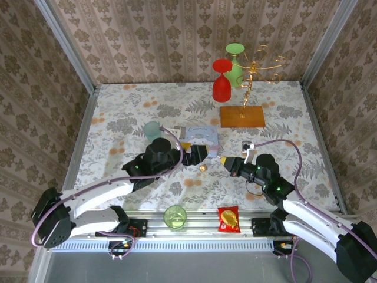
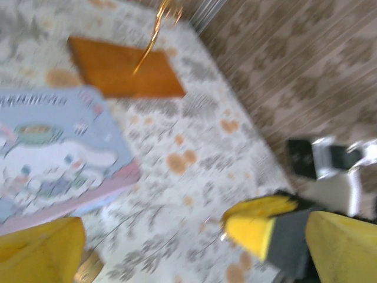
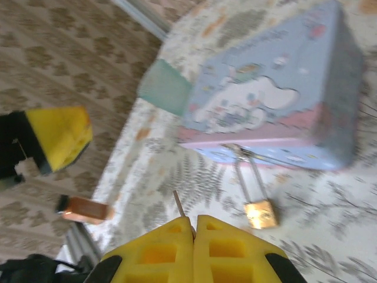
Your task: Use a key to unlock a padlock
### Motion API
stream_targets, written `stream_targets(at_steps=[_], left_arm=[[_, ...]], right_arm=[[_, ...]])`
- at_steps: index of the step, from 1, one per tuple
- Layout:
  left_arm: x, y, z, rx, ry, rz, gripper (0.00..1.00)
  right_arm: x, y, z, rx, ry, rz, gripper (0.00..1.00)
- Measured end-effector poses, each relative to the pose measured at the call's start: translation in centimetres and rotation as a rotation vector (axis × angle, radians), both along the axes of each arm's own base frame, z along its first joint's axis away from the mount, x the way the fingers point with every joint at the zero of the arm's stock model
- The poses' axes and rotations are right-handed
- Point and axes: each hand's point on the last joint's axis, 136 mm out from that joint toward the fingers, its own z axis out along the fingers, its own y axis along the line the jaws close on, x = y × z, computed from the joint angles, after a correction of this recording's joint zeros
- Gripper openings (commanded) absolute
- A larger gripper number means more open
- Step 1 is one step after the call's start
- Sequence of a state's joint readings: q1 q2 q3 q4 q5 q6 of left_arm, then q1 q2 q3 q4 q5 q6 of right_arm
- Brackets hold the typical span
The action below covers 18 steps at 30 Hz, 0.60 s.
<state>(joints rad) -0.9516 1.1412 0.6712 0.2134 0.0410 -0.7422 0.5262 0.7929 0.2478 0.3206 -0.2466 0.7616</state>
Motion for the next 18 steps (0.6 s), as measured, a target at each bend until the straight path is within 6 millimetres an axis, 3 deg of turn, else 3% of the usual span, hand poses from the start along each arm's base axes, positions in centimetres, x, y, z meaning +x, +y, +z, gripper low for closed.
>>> stream_targets(at_steps=[4,8,12,18], left_arm=[[-0.1,0.6,-7.6,0.151,0.119,0.008,0.84],[-0.1,0.1,-11.4,0.225,0.177,0.002,0.75],[0.6,-0.6,-13.6,0.23,0.202,0.022,0.71],[1.5,-1.5,-14.1,0.201,0.181,0.051,0.67]], right_arm=[[0.3,-1.1,-2.3,-0.062,0.063,-0.061,0.0],[0.3,-1.7,-3.6,-0.093,0.097,-0.086,0.0],[0.0,-2.1,-4.4,-0.107,0.111,-0.097,0.0],[-0.4,-2.8,-4.6,-0.108,0.098,-0.118,0.0]])
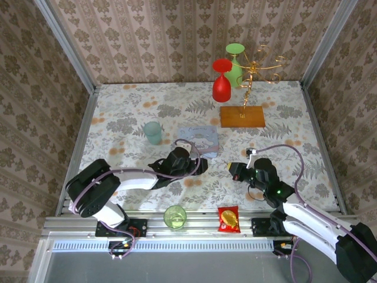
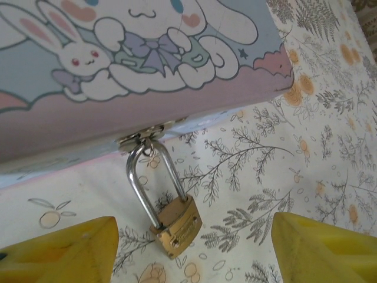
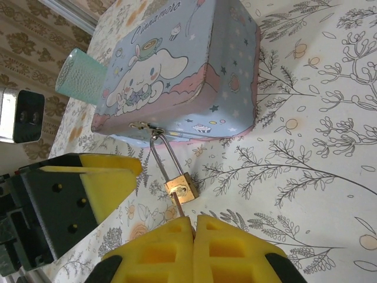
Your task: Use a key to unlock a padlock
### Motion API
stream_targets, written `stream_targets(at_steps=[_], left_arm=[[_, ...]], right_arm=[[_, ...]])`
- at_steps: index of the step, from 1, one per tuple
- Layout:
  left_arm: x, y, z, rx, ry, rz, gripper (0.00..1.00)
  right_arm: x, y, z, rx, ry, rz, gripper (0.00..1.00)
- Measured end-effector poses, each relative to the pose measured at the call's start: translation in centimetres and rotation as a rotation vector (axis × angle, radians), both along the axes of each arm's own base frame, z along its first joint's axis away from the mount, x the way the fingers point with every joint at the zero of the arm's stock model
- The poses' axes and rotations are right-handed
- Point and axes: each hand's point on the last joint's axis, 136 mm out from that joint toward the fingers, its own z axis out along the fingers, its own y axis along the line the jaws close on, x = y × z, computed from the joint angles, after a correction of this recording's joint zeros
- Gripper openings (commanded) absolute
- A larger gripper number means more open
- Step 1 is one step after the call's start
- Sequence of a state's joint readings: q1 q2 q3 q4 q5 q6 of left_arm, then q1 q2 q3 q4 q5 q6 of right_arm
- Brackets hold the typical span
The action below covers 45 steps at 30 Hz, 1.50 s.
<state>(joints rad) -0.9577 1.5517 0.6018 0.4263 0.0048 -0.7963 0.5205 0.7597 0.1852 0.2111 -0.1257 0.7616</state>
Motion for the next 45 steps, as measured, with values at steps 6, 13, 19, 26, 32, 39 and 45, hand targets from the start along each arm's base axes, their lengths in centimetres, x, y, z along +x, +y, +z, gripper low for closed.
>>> stream_targets(at_steps=[6,13,19,26,32,39,45], left_arm=[[0.3,-0.3,-2.1,0.027,0.008,0.025,0.68],[0.1,-1.6,-2.5,-0.005,0.002,0.037,0.52],[0.5,-1.7,-3.0,-0.056,0.019,0.079,0.47],[0.5,-1.4,-3.5,-0.081,0.025,0.116,0.31],[0.7,-1.4,-3.6,-0.098,0.026,0.128,0.16],[0.7,-1.5,-3.4,-0.12,0.029,0.136,0.11],[0.9,-1.0,-3.3,-0.148,0.041,0.158,0.06]], right_arm=[[-0.2,-0.4,-0.6,-0.011,0.01,-0.011,0.0],[-0.2,-0.4,-0.7,-0.011,0.011,-0.013,0.0],[-0.2,-0.5,-0.7,-0.009,0.013,-0.017,0.0],[-0.2,-0.5,-0.7,-0.007,0.016,-0.018,0.0],[-0.2,-0.4,-2.1,0.006,0.069,-0.029,0.0],[-0.3,0.5,-4.6,0.026,0.17,-0.016,0.0],[-0.3,2.1,-5.9,0.109,0.295,0.001,0.0]])
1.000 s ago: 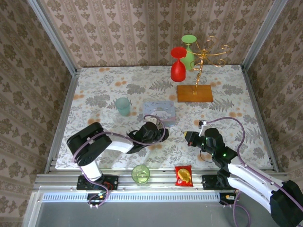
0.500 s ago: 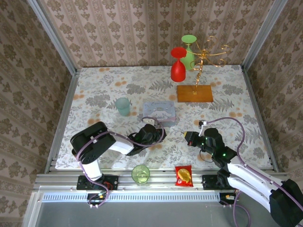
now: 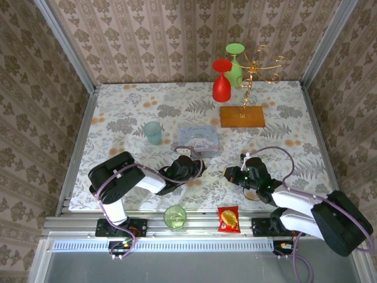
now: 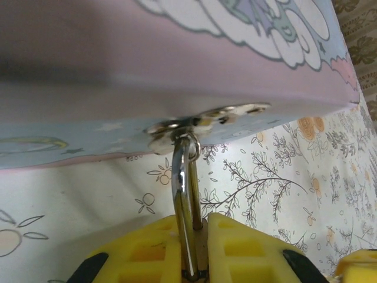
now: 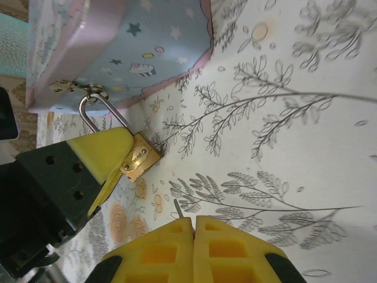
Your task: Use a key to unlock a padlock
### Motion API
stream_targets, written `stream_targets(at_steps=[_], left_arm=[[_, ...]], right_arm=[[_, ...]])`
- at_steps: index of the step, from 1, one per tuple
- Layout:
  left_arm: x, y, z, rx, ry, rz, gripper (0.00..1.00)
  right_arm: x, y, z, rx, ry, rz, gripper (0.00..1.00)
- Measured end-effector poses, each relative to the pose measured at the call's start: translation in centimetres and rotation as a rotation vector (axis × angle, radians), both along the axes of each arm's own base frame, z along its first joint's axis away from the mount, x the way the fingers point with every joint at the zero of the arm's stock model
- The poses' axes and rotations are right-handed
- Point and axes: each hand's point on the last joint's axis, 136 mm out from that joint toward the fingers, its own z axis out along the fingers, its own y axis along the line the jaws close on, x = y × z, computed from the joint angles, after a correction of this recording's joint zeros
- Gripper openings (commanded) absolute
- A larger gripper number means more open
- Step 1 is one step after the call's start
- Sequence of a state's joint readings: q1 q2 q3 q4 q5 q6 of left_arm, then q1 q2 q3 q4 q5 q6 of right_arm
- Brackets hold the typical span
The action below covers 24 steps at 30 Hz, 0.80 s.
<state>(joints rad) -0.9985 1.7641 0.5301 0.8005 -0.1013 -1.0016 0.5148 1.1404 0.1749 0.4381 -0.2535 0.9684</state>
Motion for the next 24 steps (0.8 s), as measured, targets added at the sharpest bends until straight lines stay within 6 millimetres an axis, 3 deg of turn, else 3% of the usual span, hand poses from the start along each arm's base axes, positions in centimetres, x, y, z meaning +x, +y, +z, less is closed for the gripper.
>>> stream_targets(at_steps=[14,21,24], left_arm=[[0.6,0.7,1.6,-0.195,0.064,0.097,0.0],[0.8,0.9,1.8,-0.261,0.092,0.126,0.0],[0.8,1.0,1.7,-0.28,0.103,0.137,0.0]], right_arm=[[1.9,4.3,-0.4,0.28,0.155,0.001,0.0],[3.1,4.9,-2.2,0.37,0.194,-0.022,0.0],[3.4,5.0,-1.8,0.398,0.178,-0.022,0.0]])
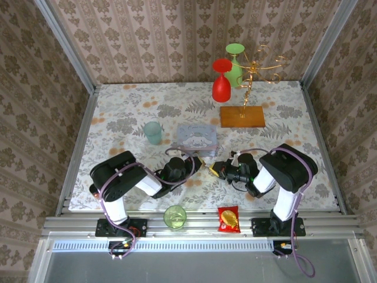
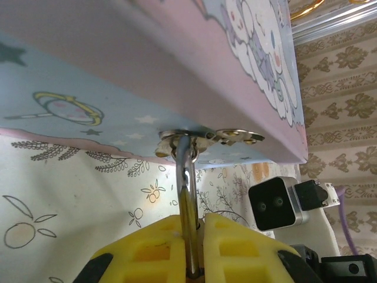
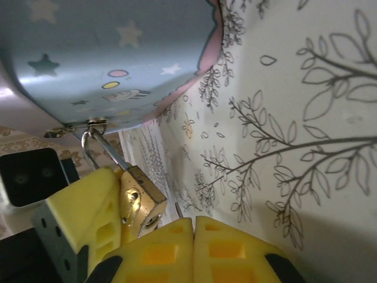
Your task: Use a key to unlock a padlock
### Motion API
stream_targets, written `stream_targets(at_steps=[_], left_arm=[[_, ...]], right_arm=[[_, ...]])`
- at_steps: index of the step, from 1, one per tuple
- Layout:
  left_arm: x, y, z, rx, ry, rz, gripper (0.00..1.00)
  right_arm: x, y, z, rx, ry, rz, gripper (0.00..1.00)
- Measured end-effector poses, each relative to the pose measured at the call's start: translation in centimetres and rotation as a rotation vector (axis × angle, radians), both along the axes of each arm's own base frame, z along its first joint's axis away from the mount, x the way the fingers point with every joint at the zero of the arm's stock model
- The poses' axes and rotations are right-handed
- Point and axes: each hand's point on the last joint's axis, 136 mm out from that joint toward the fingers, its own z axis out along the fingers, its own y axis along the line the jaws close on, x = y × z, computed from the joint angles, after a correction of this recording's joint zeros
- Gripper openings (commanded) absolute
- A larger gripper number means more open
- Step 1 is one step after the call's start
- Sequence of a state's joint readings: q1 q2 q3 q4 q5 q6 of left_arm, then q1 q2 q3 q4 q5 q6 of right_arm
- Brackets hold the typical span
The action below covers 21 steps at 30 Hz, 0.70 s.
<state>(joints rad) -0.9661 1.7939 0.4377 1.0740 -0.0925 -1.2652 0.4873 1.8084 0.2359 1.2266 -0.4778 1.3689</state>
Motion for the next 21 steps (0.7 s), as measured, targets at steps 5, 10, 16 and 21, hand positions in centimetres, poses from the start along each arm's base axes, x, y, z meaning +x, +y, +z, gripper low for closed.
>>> stream_targets(at_steps=[5,10,16,21], left_arm=[[0.2,0.1,0.3,-0.031,0.004,0.02,0.0],[0.3,0.2,0.4,-0.049,0.009,0.034,0.0],[0.5,0.1,0.1,-0.07,0.018,0.046,0.0],[0.5,0.1,0.2,-0.078,0.015,0.052,0.0]], right_arm=[[0.0,-0.8,0.9,0.019,-0.031,-0.016,0.0],[0.1,-1.0,1.1,0.026,-0.041,-0.017,0.0],[0.2,-0.9,2.3,0.041,-0.075,-0.012,0.0],[0.4,-0.7,2.6,0.048,-0.087,-0.009,0.0]])
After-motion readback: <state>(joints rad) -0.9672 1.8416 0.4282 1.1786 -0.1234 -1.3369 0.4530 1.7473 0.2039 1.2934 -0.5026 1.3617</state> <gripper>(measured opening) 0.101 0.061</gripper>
